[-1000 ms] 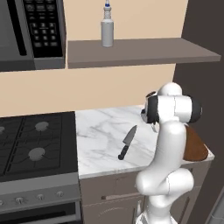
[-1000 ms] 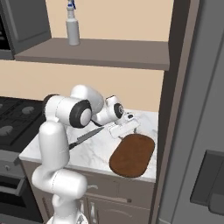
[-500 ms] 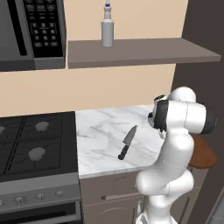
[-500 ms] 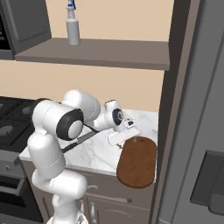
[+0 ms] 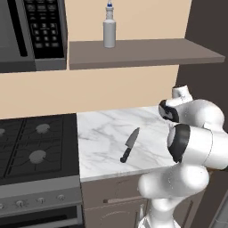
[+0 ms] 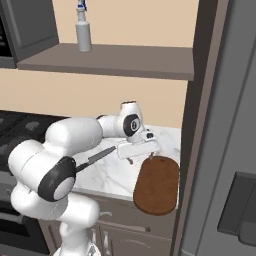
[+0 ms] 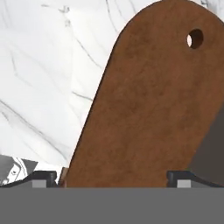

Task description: Move the cutting board and knife to the sink. Then move spray from the shelves to the counter.

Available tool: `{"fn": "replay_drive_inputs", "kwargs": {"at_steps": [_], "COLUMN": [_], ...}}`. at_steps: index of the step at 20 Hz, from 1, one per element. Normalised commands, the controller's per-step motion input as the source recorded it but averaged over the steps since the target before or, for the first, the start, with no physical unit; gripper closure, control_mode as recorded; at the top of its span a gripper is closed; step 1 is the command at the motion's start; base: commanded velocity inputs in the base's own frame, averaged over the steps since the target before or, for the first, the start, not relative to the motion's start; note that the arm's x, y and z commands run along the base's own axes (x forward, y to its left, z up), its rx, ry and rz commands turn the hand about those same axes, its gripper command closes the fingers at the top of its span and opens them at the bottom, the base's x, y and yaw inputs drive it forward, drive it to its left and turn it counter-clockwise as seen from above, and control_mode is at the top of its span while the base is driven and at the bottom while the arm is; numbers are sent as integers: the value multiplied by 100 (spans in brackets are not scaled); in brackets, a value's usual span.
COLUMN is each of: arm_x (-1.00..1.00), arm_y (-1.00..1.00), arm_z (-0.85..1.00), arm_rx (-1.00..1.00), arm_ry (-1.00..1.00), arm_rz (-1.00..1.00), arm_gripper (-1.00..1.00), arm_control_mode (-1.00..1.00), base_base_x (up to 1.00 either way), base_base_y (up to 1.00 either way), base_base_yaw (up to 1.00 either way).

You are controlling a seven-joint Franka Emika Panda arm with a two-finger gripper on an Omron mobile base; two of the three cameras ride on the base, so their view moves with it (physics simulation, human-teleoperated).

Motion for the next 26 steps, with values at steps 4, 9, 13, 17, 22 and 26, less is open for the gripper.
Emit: {"fn": "replay_drive_inputs", "kwargs": {"at_steps": [4,9,13,17,22,26], "arm_x": [-100,-100,-100,-100,-85,-59], "arm_y": [-36,-42,-34,-6,3,17], "arm_z": [0,0,0,-5,-28,-39], "arm_rx": [30,34,36,26,23,20], "arm_ry": [0,0,0,0,-6,-14], "arm_rz": [-32,-32,-36,-54,-69,-74], "arm_gripper": [-100,-100,-100,-100,-100,-100], "arm_control_mode": [-100,-100,-100,-100,-100,-100], "base_base_x": [0,0,0,0,0,0], "base_base_y": [0,0,0,0,0,0], "base_base_yaw": [0,0,0,0,0,0]}}
